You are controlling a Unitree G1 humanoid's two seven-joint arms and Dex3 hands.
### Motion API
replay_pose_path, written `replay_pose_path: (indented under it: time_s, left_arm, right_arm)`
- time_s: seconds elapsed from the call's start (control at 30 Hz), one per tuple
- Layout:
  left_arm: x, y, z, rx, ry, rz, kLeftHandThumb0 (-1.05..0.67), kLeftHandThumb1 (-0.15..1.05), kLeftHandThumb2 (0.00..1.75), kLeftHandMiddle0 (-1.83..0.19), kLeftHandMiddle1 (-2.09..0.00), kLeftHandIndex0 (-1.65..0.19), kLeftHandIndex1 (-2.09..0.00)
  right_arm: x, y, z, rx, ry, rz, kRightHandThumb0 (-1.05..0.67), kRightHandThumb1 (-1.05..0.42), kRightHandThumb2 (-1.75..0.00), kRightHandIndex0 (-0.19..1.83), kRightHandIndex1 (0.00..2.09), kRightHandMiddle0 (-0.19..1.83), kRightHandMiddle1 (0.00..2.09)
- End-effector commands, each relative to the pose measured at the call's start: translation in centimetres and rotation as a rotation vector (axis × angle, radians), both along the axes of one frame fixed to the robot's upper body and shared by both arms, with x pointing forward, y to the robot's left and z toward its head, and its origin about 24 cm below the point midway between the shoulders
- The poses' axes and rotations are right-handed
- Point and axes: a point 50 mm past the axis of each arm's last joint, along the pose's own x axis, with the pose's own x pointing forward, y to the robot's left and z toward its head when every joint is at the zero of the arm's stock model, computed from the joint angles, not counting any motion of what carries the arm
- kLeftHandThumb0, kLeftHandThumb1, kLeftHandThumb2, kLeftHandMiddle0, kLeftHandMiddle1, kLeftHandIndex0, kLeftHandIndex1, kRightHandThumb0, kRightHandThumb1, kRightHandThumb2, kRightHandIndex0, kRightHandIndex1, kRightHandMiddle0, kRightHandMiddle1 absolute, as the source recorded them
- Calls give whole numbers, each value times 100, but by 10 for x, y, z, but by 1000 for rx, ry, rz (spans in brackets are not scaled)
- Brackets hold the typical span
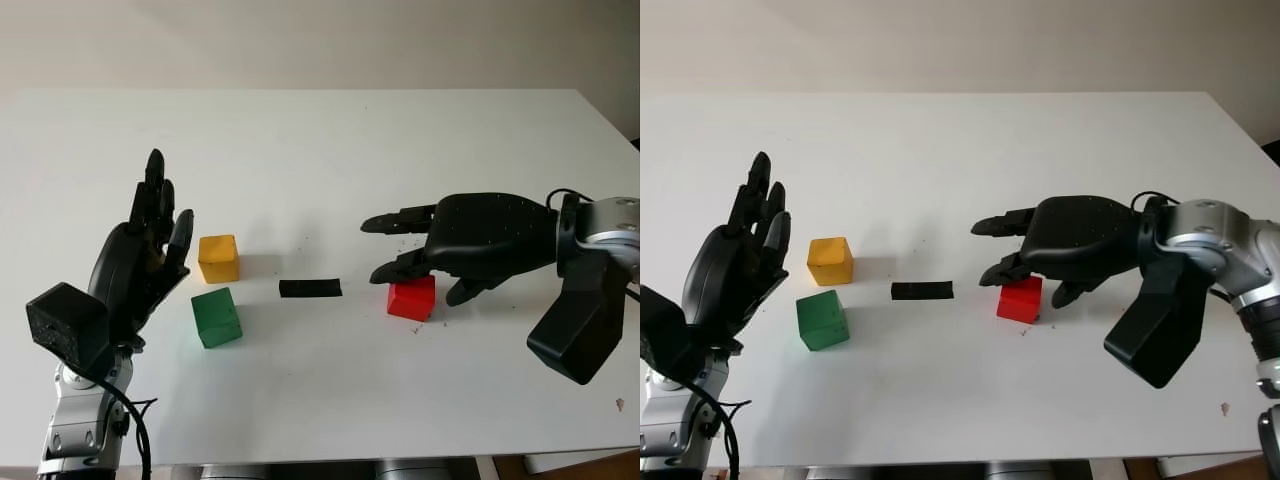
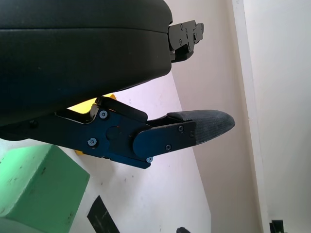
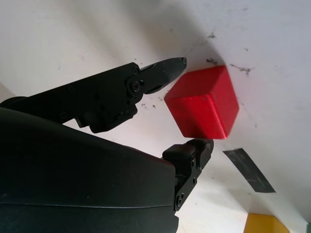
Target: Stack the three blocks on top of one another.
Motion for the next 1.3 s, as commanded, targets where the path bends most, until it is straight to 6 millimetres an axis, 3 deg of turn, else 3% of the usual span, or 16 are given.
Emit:
replay_pose_path:
  time_s: [0.0,0.3,0.67,0.73,0.77,0.8,0.87,1.27]
  left_arm:
    - [-3,1,4,7,-18,-6,-72,105,56,19,0,19,0]
    - [-3,0,2,3,7,2,-75,105,55,19,0,19,0]
    - [-5,0,2,7,20,0,-76,105,53,19,0,19,0]
    - [-5,-1,2,1,26,2,-77,105,53,19,0,19,0]
    - [-5,-1,1,-2,27,1,-77,105,53,19,0,19,0]
    - [-5,-1,1,-5,26,1,-77,105,53,19,0,19,0]
    - [-5,-1,1,-8,26,2,-77,105,52,19,0,19,0]
    - [-4,-3,-1,-23,21,9,-77,105,52,19,0,19,0]
  right_arm:
    - [3,-1,4,-14,-21,2,-33,-89,-5,10,5,44,3]
    - [7,1,-1,-22,-32,12,-31,-90,-6,8,5,42,3]
    - [9,6,-9,222,-11,41,-42,-93,-6,25,11,76,22]
    - [9,6,-10,238,11,32,-43,-95,-6,26,9,71,42]
    - [10,7,-10,251,22,28,-43,-95,-5,28,7,59,79]
    - [10,7,-10,262,29,25,-43,-94,-5,29,7,50,101]
    - [10,7,-9,288,45,15,-44,-94,-5,31,7,47,124]
    - [16,13,0,386,131,-61,-40,-93,-6,31,6,44,133]
